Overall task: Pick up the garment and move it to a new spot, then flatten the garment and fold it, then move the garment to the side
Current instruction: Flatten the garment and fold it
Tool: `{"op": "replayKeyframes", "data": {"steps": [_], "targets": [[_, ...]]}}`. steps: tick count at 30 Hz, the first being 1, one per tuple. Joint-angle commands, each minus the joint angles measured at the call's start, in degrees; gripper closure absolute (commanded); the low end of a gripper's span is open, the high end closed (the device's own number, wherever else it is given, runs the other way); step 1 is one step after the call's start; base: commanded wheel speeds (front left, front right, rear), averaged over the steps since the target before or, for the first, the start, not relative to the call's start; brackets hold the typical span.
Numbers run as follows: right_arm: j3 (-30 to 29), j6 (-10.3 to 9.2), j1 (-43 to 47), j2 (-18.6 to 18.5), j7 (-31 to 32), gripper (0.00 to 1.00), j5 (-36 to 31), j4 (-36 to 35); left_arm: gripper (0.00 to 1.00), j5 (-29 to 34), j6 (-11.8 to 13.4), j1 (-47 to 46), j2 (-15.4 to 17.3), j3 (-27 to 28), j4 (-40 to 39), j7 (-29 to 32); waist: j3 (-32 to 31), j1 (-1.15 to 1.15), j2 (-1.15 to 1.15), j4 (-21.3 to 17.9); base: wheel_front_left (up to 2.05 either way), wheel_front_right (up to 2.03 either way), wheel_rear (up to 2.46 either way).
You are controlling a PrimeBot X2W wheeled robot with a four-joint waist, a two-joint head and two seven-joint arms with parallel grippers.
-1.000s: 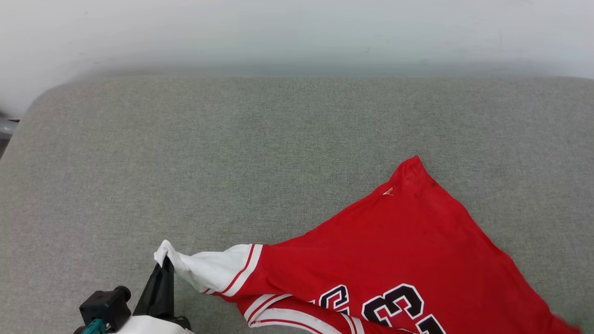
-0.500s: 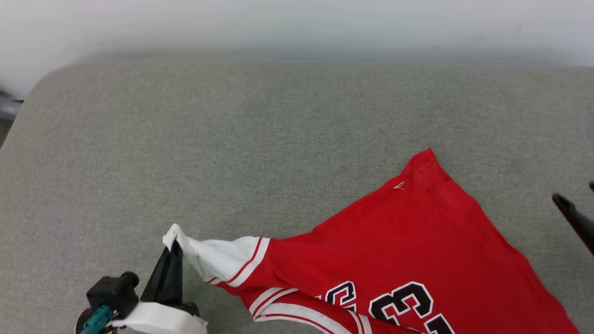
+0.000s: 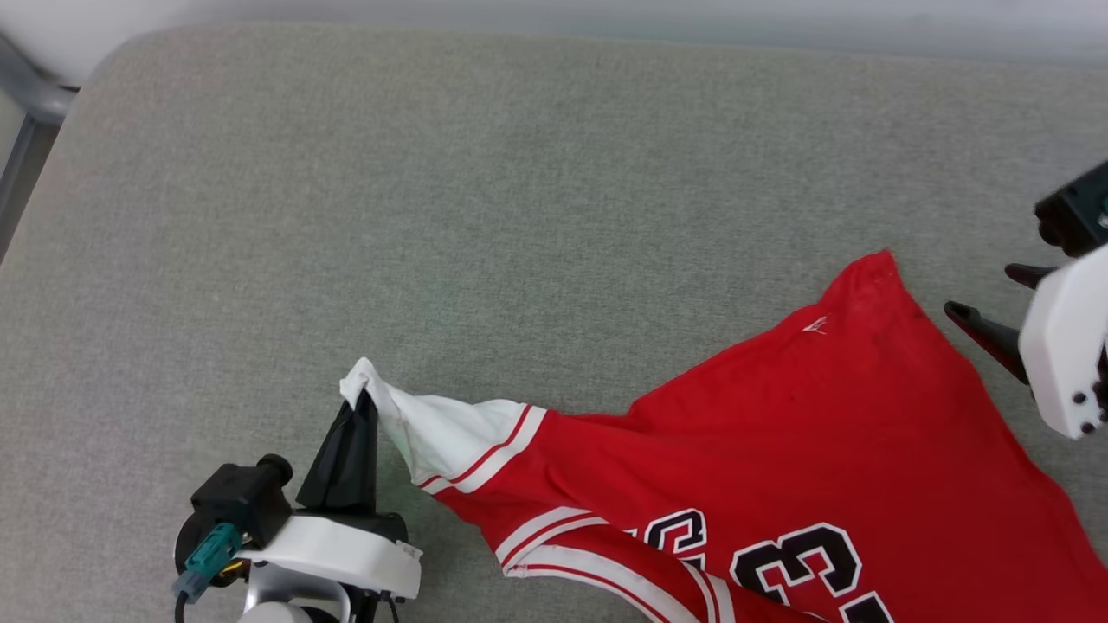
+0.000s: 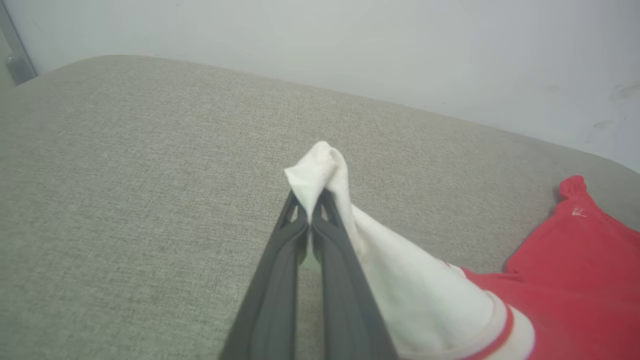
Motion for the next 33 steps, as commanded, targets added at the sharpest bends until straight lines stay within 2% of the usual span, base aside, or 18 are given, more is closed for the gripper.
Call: {"op": "replayKeyframes", "data": {"steps": [1, 7, 12, 20, 21, 22, 23, 32, 33], "targets": [[2.6, -0.05, -3.58, 1.02, 0.92, 0.0, 0.05, 2.27, 1.0, 0.48, -0.27, -1.26, -0.38, -0.33, 0.1, -0.46, 1.56, -0.01, 0.0, 1.3, 0.0, 0.0, 0.0], [11.26, -0.06, -12.62, 3.13, 2.14, 0.0, -1.02, 10.86, 1.0, 0.8, -0.78, -3.29, -1.32, -1.46, 0.76, -0.97, 4.01, -0.01, 0.0, 3.18, 0.0, 0.0, 0.0], [17.66, -0.06, -17.19, 4.86, -0.08, 0.0, -0.58, 18.43, 1.0, 1.05, -1.24, -4.75, -2.16, -2.3, 1.54, -1.28, 5.8, -0.01, 0.0, 4.59, 0.0, 0.0, 0.0], [28.57, -0.05, -17.19, 7.35, -2.4, 0.0, 0.98, 29.31, 1.0, 1.06, -1.35, -5.48, -2.71, -2.41, 2.46, -1.8, 7.0, -0.01, 0.0, 5.0, 0.0, 0.0, 0.0], [29.49, -0.04, -17.14, 7.4, -2.92, 0.53, 1.52, 29.79, 1.0, 1.07, -1.37, -5.51, -2.66, -2.32, 2.56, -1.78, 6.91, -0.01, 0.0, 4.9, 0.0, 0.0, 0.0], [30.23, -0.04, -17.33, 7.54, -3.77, 0.98, 2.26, 30.09, 1.0, 1.06, -1.35, -5.5, -2.58, -2.2, 2.7, -1.8, 6.76, -0.01, 0.0, 4.73, 0.0, 0.0, 0.0], [30.92, -0.04, -17.63, 7.56, -4.36, 1.0, 3.01, 30.32, 1.0, 1.03, -1.29, -5.42, -2.49, -2.03, 2.83, -1.82, 6.49, -0.01, 0.0, 4.51, 0.0, 0.0, 0.0], [31.16, -0.07, -21.47, 6.29, -15.56, 1.0, 7.55, 29.1, 1.0, 1.34, -1.08, -4.19, -1.43, -1.41, 3.07, -1.94, 2.31, -0.01, 0.0, 2.17, 0.0, 0.0, 0.0], [31.56, -0.07, -21.77, 5.91, -18.57, 1.0, 8.24, 28.15, 1.0, 1.66, -0.96, -4.02, -0.61, -1.18, 2.76, -1.91, 0.89, -0.01, 0.0, 1.37, 0.0, 0.0, 0.0]]}}
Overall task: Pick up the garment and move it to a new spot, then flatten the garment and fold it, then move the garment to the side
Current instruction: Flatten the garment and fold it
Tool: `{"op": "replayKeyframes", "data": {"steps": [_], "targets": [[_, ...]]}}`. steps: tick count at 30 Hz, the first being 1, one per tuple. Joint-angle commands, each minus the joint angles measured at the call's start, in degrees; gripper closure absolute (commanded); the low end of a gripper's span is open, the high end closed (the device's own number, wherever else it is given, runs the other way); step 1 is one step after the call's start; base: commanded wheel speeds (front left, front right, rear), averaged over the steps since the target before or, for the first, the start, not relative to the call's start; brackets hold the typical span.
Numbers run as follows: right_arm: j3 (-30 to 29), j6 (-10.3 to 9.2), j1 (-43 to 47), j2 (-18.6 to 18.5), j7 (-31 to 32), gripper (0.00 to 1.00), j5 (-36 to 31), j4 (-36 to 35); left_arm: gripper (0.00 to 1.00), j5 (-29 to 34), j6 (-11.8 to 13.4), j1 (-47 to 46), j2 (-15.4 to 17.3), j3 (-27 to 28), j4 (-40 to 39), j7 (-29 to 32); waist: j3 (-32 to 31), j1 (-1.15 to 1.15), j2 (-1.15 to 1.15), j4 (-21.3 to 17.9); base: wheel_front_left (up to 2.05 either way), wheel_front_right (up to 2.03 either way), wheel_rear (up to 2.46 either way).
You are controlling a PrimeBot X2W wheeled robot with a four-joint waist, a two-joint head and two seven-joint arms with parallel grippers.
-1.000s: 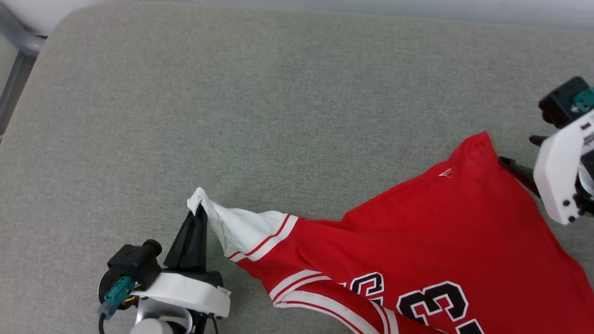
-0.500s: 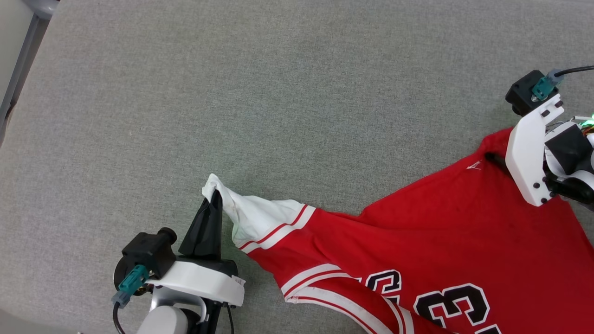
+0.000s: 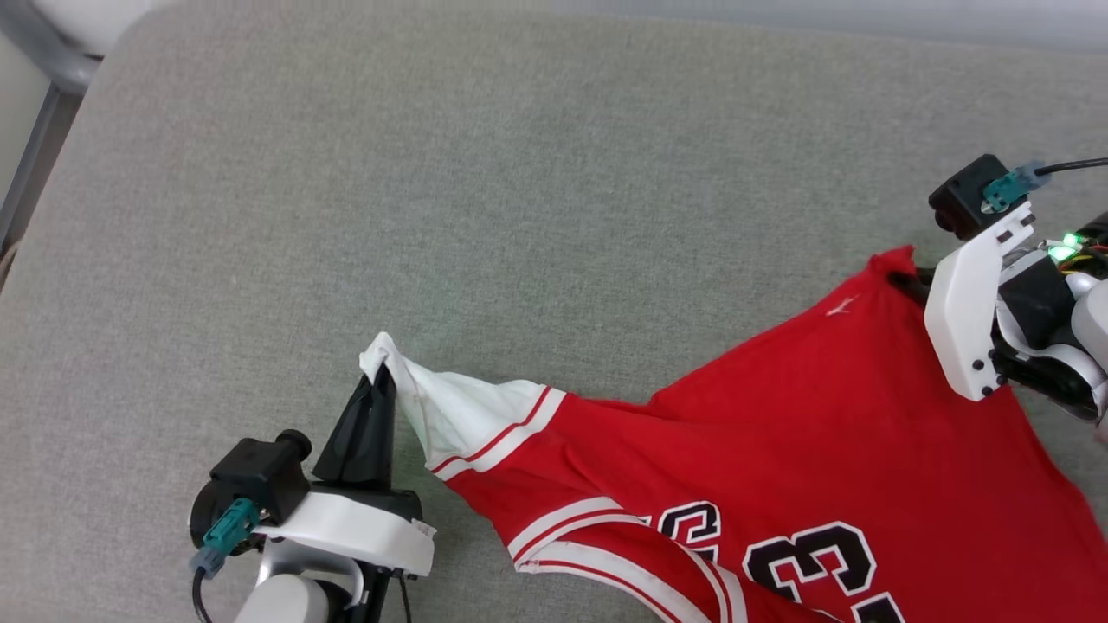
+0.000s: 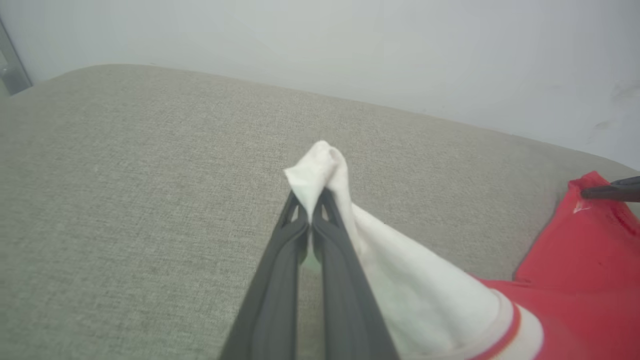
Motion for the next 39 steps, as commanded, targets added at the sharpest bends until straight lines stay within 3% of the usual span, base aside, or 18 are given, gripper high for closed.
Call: {"op": "replayKeyframes", "data": {"steps": [1, 12, 19, 29, 39], "targets": [[0.24, -0.08, -0.07, -0.4, -1.81, 1.0, 0.41, -0.62, 1.0, 0.58, 0.29, 0.54, 0.82, 0.24, -0.36, -0.14, -1.91, -0.01, 0.0, -1.29, 0.0, 0.0, 0.0], [-2.82, -0.08, 1.13, -2.56, -15.24, 1.0, 1.23, -4.75, 1.0, 1.93, -0.4, -3.88, 5.58, 1.09, -5.56, 3.12, -8.94, -0.01, 0.0, -5.15, 0.0, 0.0, 0.0], [-10.63, -0.07, 0.95, -3.02, -21.14, 1.0, -1.33, -8.89, 1.0, 3.0, -2.14, -14.05, 9.89, 1.87, -9.88, 7.85, -11.88, -0.01, 0.0, -7.52, 0.0, 0.0, 0.0], [-23.63, -0.08, -1.02, -0.24, -20.12, 1.0, -6.06, -15.25, 1.0, 4.24, -5.12, -32.93, 13.3, 0.81, -11.45, 13.77, -13.32, -0.01, 0.0, -10.1, 0.0, 0.0, 0.0], [-33.78, -0.07, -4.72, 2.59, -14.62, 1.0, -10.36, -21.12, 1.0, 3.95, -6.77, -49.88, 13.13, -1.88, -7.7, 16.59, -10.99, -0.01, 0.0, -11.05, 0.0, 0.0, 0.0]]}}
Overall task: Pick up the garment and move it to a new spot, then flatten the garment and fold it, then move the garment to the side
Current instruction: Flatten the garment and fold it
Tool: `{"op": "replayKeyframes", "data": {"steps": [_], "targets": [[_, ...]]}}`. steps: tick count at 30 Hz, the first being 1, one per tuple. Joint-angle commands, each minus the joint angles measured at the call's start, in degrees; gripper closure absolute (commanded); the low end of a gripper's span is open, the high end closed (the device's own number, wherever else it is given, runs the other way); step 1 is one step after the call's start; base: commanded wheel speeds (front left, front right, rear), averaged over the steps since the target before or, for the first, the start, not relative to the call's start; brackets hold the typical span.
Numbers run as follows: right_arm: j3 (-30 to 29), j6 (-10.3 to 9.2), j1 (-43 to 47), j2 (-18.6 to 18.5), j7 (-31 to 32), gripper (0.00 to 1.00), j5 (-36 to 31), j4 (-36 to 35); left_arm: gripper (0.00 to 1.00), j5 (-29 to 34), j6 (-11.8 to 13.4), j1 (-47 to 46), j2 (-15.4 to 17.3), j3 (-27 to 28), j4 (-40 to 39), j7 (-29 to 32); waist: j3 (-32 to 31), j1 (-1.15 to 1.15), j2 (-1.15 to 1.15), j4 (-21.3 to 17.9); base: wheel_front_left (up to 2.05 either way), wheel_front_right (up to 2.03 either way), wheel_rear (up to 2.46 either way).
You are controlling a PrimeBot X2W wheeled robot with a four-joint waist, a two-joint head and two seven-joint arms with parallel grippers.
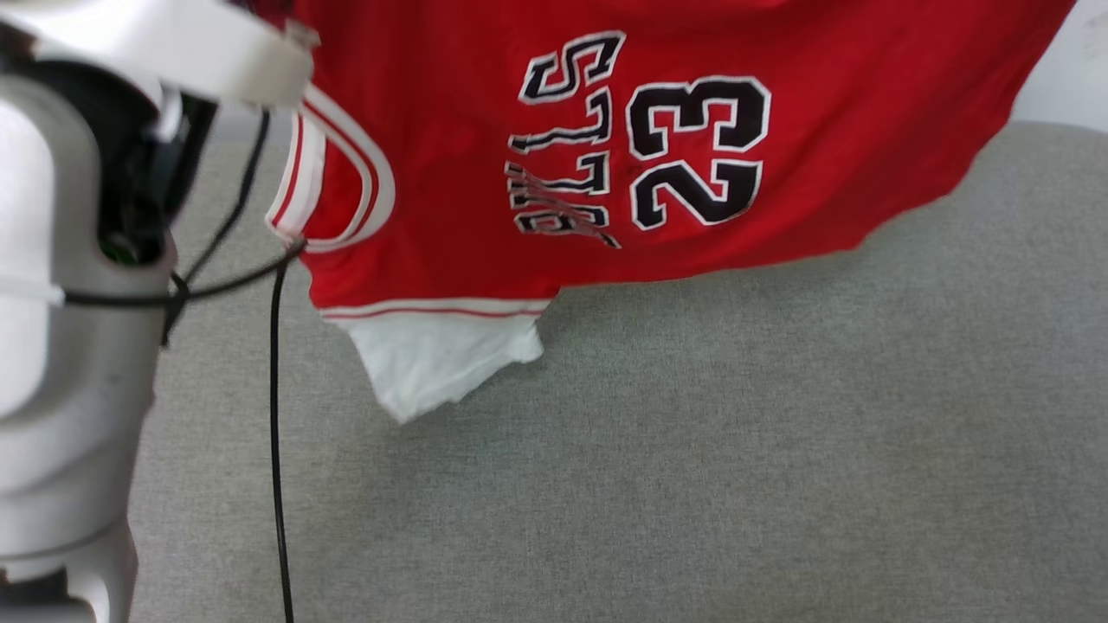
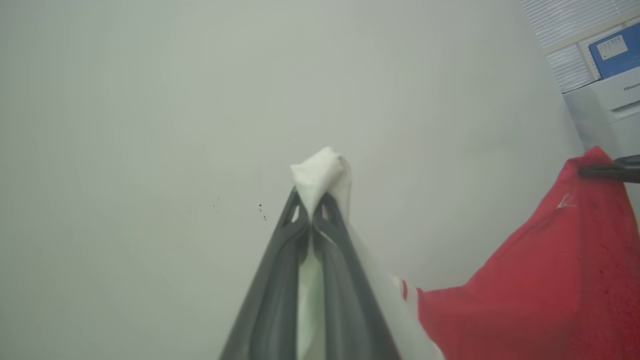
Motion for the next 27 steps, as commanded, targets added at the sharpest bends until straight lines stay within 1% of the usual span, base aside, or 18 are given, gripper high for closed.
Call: {"op": "replayKeyframes", "data": {"steps": [1, 6, 10, 12, 17, 23, 27], "targets": [[-0.88, -0.06, -1.28, 0.8, 0.98, 1.0, -0.47, -0.72, 1.0, -0.18, -0.16, -2.47, 0.03, -0.26, 1.1, 0.15, 0.93, 0.0, 0.0, -0.18, 0.0, 0.0, 0.0], [-3.17, -0.06, -4.23, 2.13, 3.35, 1.0, -1.95, -1.68, 1.0, -0.72, -0.47, -8.74, -0.36, -0.96, 4.25, 0.15, 4.27, 0.0, 0.0, -0.45, 0.0, 0.0, 0.0], [-3.58, -0.06, -8.43, 3.12, 4.96, 1.0, -3.22, -0.5, 1.0, -1.02, -0.89, -14.37, -0.4, -1.67, 7.24, 0.31, 8.3, 0.0, 0.0, -0.93, 0.0, 0.0, 0.0], [-3.47, -0.06, -10.8, 3.83, 4.93, 1.0, -4.2, 0.99, 1.0, -1.0, -0.94, -17.1, -0.5, -2.42, 9.39, -0.12, 10.05, 0.0, 0.0, -1.07, 0.0, 0.0, 0.0], [-3.24, -0.06, -18.64, 5.08, 4.9, 1.0, -5.87, 4.94, 1.0, -1.28, -1.28, -27.59, -0.08, -4.06, 15.84, -0.44, 16.07, 0.0, 0.0, -1.72, 0.0, 0.0, 0.0], [-2.2, -0.06, -28.82, 6.7, 2.5, 1.0, -8.16, 11.2, 1.0, -1.3, -1.35, -40.31, 0.06, -7.0, 24.56, -2.86, 21.44, 0.0, 0.0, -2.62, 0.0, 0.0, 0.0], [-1.12, -0.06, -35.56, 7.47, -0.01, 1.0, -10.29, 15.91, 1.0, -2.22, -1.38, -47.71, 0.21, -9.67, 29.65, -4.76, 23.65, 0.0, 0.0, -2.87, 0.0, 0.0, 0.0]]}}
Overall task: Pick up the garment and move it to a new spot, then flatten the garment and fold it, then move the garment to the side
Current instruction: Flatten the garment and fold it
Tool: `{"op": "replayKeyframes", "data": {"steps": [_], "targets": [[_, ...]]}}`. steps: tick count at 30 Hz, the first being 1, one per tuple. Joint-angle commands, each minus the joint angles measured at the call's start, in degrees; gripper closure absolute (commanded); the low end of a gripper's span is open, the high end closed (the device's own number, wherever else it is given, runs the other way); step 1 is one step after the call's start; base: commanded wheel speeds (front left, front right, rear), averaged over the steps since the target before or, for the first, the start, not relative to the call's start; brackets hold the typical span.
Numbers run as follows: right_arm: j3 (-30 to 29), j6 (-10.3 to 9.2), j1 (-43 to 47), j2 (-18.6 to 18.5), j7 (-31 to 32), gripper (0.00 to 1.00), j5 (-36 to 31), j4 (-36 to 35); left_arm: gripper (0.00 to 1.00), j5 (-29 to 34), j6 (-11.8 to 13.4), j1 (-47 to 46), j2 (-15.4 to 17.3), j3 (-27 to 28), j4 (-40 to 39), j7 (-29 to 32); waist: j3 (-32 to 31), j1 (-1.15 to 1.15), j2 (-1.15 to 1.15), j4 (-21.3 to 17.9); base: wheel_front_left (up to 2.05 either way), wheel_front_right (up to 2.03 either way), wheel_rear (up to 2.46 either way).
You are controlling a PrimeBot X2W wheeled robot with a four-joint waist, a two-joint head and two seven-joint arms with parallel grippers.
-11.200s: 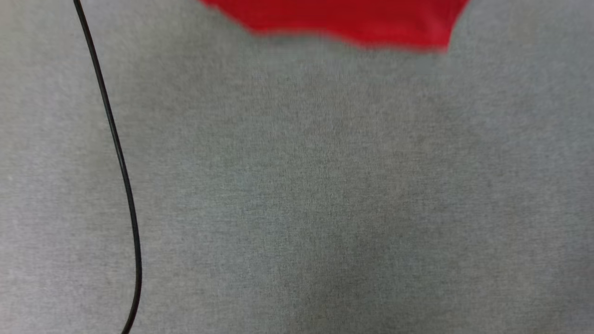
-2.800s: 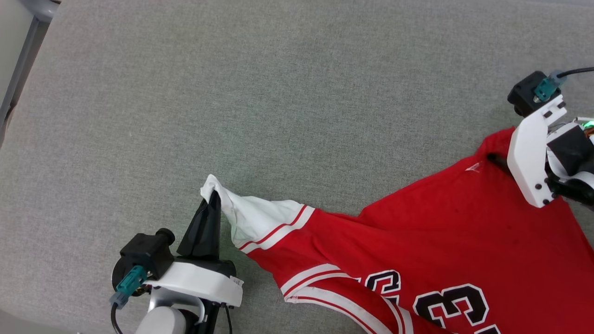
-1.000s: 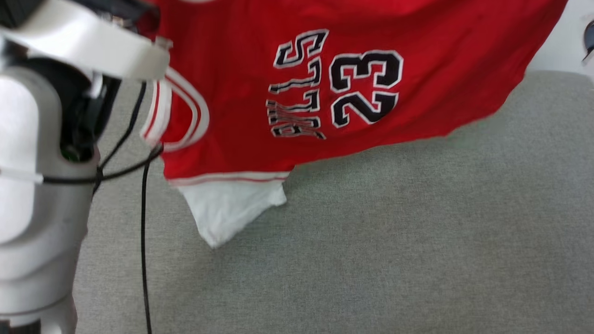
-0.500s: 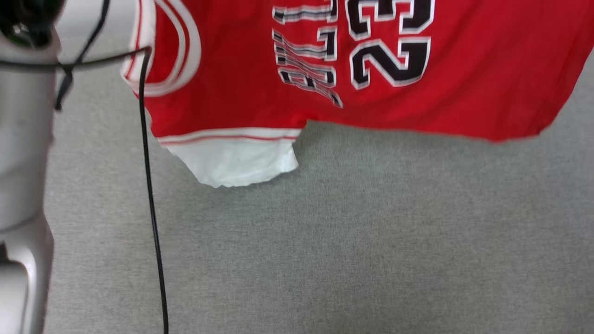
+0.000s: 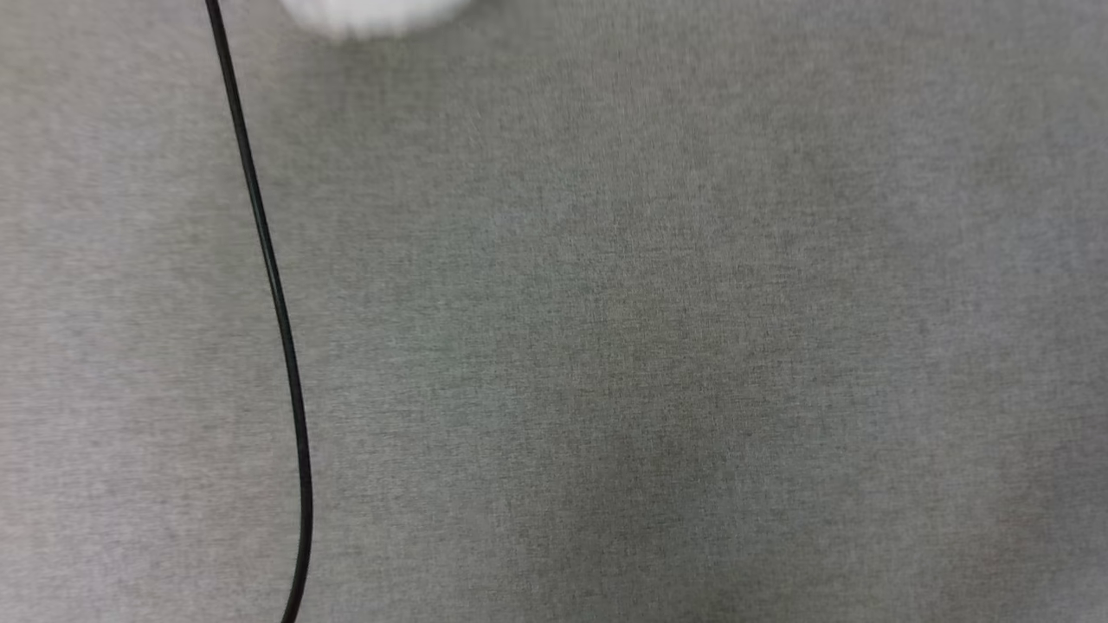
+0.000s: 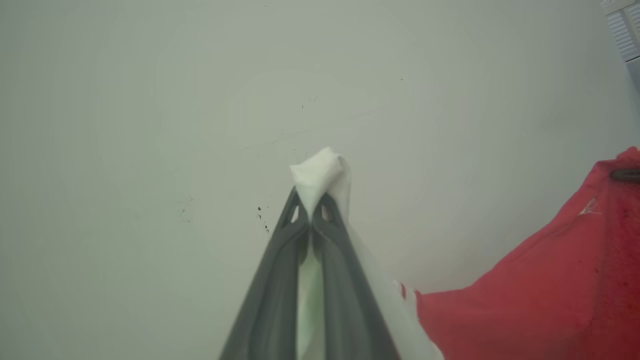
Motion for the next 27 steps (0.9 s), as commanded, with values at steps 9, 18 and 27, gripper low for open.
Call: {"op": "replayKeyframes", "data": {"steps": [9, 18, 27], "targets": [[5.38, -0.06, -12.08, 3.48, -7.56, 1.0, -3.42, 15.19, 1.0, -4.69, -0.03, -8.06, 1.29, -6.41, 11.69, -6.34, 5.78, -0.01, 0.0, 0.24, 0.0, 0.0, 0.0], [12.63, -0.07, -4.56, 4.8, -13.62, 1.0, 1.57, 21.13, 1.0, -8.66, -0.02, 1.25, 2.34, -10.73, 15.54, -11.01, 5.64, -0.01, 0.0, 0.82, 0.0, 0.0, 0.0], [18.48, -0.07, 6.64, 3.25, -18.43, 1.0, 8.56, 20.03, 1.0, -11.04, 2.67, 19.15, 4.43, -10.22, 8.54, -12.56, 1.56, -0.01, 0.0, 0.74, 0.0, 0.0, 0.0]]}}
